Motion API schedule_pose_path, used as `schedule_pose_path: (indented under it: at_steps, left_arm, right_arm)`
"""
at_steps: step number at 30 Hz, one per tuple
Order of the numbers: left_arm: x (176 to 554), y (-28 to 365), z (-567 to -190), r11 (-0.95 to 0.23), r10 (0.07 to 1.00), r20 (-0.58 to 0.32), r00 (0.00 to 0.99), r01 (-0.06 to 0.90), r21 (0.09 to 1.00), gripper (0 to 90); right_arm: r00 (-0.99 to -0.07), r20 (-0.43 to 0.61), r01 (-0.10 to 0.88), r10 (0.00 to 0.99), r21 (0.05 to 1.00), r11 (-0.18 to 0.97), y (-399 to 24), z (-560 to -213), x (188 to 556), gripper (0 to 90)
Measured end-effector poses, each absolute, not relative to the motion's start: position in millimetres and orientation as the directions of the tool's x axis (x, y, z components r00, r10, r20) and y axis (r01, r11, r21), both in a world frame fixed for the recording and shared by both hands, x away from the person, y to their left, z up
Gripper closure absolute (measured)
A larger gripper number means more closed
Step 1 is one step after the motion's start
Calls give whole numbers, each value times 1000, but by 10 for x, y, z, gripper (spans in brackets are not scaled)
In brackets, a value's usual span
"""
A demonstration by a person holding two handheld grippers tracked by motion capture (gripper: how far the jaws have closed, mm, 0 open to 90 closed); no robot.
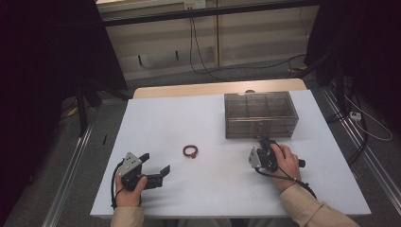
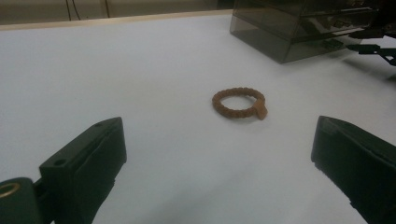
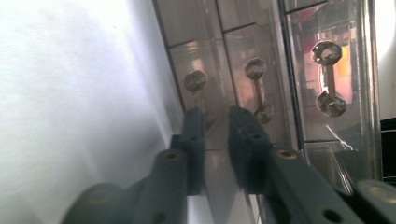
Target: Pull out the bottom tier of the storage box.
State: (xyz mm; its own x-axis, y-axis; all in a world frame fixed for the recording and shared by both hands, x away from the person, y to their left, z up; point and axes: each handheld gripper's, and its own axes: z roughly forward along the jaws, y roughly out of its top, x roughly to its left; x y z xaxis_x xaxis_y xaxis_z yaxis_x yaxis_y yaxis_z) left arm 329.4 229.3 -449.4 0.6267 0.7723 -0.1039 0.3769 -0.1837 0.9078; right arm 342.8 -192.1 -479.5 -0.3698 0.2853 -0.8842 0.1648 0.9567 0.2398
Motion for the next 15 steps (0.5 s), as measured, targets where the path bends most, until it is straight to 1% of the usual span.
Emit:
schedule_pose_path:
  at_steps: [2,5,11,13,14,15]
  left_arm:
    - [3296,2294,-4499,-181,774,-107,624,380,907,32]
    - [3301,2298,-4506,-179,775,-109,622,382,906,32]
    - [3308,2297,-4514,-182,772,-111,625,386,904,32]
    - [3309,2298,-4514,-185,772,-109,626,386,904,32]
    - [3309,2299,-4516,-184,772,-110,625,386,904,32]
    - [3311,2300,-4518,-184,773,-110,625,387,904,32]
  right_arm:
    - [-365,-885,165,288,243,956,-1920,-4803,3456,691]
    - [-362,-891,161,275,231,960,-1905,-4819,3496,648]
    - [-375,-895,163,244,195,967,-1882,-4868,3575,621]
    - [-381,-896,160,229,180,971,-1891,-4876,3614,641]
    - [-382,-901,163,206,154,975,-1881,-4876,3614,648]
    - [-382,-901,163,206,154,975,-1881,-4876,3614,648]
